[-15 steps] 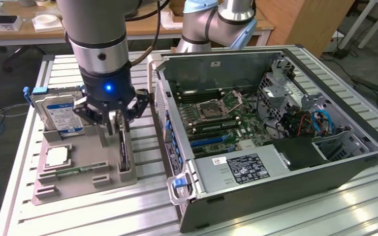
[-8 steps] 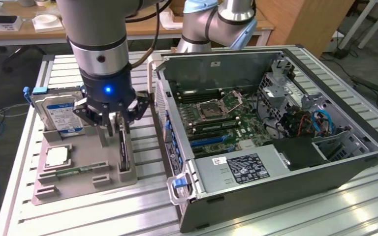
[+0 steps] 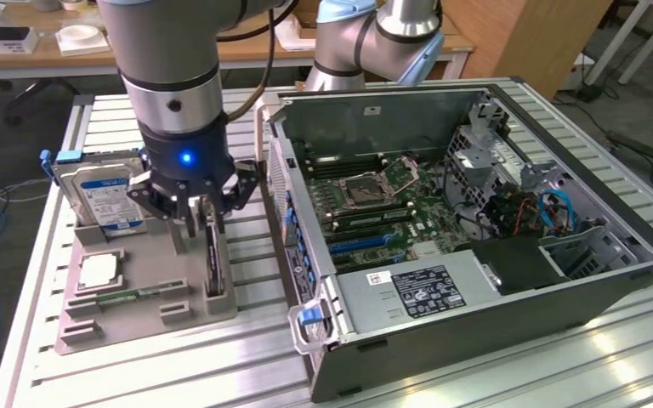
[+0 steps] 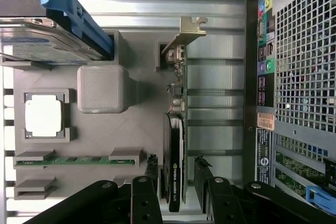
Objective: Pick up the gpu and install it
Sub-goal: 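Pick up the gpu and move the gpu toward the slot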
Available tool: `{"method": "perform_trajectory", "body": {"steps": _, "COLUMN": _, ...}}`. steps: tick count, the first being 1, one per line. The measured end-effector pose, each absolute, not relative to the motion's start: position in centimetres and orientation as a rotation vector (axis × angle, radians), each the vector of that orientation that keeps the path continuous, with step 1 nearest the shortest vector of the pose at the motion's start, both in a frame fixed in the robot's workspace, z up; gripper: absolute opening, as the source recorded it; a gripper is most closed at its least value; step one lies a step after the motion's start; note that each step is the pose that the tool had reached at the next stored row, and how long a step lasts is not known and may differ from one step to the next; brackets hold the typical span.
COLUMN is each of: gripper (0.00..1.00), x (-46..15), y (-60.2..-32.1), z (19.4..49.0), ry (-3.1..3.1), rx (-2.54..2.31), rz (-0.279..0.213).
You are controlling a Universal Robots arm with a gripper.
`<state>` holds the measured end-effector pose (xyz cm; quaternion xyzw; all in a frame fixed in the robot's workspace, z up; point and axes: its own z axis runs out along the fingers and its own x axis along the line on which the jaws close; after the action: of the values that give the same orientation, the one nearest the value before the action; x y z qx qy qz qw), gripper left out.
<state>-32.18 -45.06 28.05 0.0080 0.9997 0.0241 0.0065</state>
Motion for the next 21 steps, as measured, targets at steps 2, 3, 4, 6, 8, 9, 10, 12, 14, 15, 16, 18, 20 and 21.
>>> {"method": "perform_trajectory", "body": {"steps": 2, "gripper": 0.42, "x": -32.18, "y": -45.06, "z": 27.94, "ry": 3.127, "rx": 0.026, "rz": 0.076}}
{"method": "perform_trajectory", "body": {"steps": 3, "gripper": 0.42, "x": -32.18, "y": -45.06, "z": 27.89, "ry": 3.127, "rx": 0.027, "rz": 0.076}}
{"method": "perform_trajectory", "body": {"steps": 4, "gripper": 0.42, "x": -32.18, "y": -45.06, "z": 27.84, "ry": 3.127, "rx": 0.027, "rz": 0.075}}
{"method": "perform_trajectory", "body": {"steps": 6, "gripper": 0.42, "x": -32.18, "y": -45.06, "z": 27.75, "ry": 3.127, "rx": 0.028, "rz": 0.075}}
{"method": "perform_trajectory", "body": {"steps": 8, "gripper": 0.42, "x": -32.18, "y": -45.06, "z": 27.67, "ry": 3.128, "rx": 0.029, "rz": 0.075}}
{"method": "perform_trajectory", "body": {"steps": 9, "gripper": 0.42, "x": -32.18, "y": -45.06, "z": 27.63, "ry": 3.127, "rx": 0.03, "rz": 0.075}}
{"method": "perform_trajectory", "body": {"steps": 10, "gripper": 0.42, "x": -32.18, "y": -45.06, "z": 27.58, "ry": 3.127, "rx": 0.03, "rz": 0.075}}
{"method": "perform_trajectory", "body": {"steps": 12, "gripper": 0.42, "x": -32.18, "y": -45.06, "z": 27.48, "ry": 3.127, "rx": 0.032, "rz": 0.076}}
{"method": "perform_trajectory", "body": {"steps": 14, "gripper": 0.42, "x": -32.18, "y": -45.06, "z": 27.4, "ry": 3.127, "rx": 0.033, "rz": 0.075}}
{"method": "perform_trajectory", "body": {"steps": 15, "gripper": 0.42, "x": -32.18, "y": -45.06, "z": 27.35, "ry": 3.127, "rx": 0.034, "rz": 0.075}}
{"method": "perform_trajectory", "body": {"steps": 16, "gripper": 0.42, "x": -32.18, "y": -45.06, "z": 27.3, "ry": 3.127, "rx": 0.035, "rz": 0.075}}
{"method": "perform_trajectory", "body": {"steps": 18, "gripper": 0.42, "x": -32.18, "y": -45.06, "z": 27.19, "ry": 3.127, "rx": 0.036, "rz": 0.075}}
{"method": "perform_trajectory", "body": {"steps": 20, "gripper": 0.42, "x": -32.18, "y": -45.06, "z": 27.09, "ry": 3.127, "rx": 0.037, "rz": 0.075}}
{"method": "perform_trajectory", "body": {"steps": 21, "gripper": 0.42, "x": -32.18, "y": -45.06, "z": 27.03, "ry": 3.127, "rx": 0.038, "rz": 0.075}}
